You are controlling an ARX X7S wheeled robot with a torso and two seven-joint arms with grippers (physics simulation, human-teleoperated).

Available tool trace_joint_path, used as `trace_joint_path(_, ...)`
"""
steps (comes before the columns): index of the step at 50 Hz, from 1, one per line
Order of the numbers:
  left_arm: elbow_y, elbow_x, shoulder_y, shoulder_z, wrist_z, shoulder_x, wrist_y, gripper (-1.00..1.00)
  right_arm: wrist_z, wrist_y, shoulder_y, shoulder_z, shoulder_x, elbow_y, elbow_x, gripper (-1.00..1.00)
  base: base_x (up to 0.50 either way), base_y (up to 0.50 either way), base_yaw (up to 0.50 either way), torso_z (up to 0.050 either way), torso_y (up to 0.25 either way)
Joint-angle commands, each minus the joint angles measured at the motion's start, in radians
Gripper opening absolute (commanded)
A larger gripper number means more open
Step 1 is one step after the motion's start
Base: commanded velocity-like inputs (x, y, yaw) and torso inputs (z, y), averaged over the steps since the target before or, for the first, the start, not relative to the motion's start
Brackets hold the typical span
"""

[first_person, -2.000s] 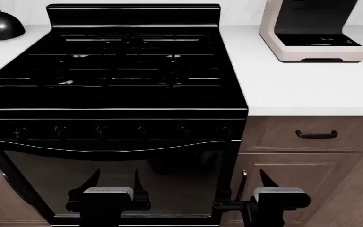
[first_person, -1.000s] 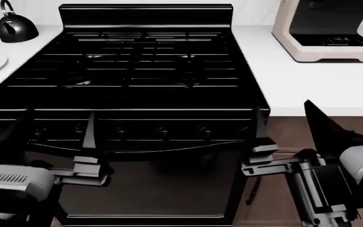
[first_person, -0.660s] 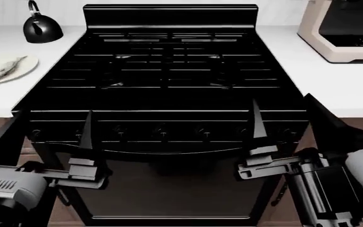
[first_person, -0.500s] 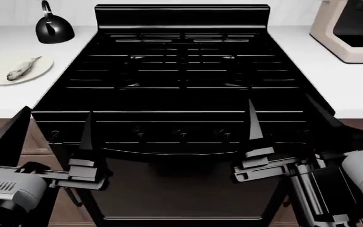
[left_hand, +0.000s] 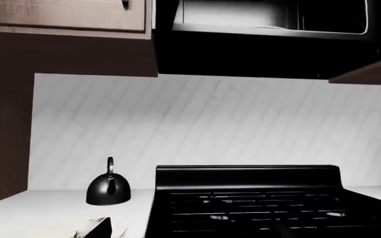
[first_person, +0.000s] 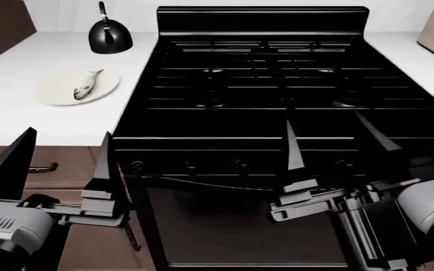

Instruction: Pick the fish from the counter and place it in the microwave.

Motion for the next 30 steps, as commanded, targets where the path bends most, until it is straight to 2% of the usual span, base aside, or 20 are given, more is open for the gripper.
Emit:
trace_joint_path(1, -0.002, -0.009, 0.004, 0.003, -0.012, -0.011, 0.017, 1.00, 0.007, -0.018, 0.010, -0.037, 0.003, 0.012, -0.012, 1.00, 0.05, 0.50, 0.00, 0.000, 0.000)
trace_joint_path(30, -0.014, -0.025, 0.016, 0.009, -0.028, -0.031, 0.051, 1.00, 0.028, -0.027, 0.039, -0.084, 0.020, 0.013, -0.010, 1.00, 0.07, 0.50, 0.00, 0.000, 0.000)
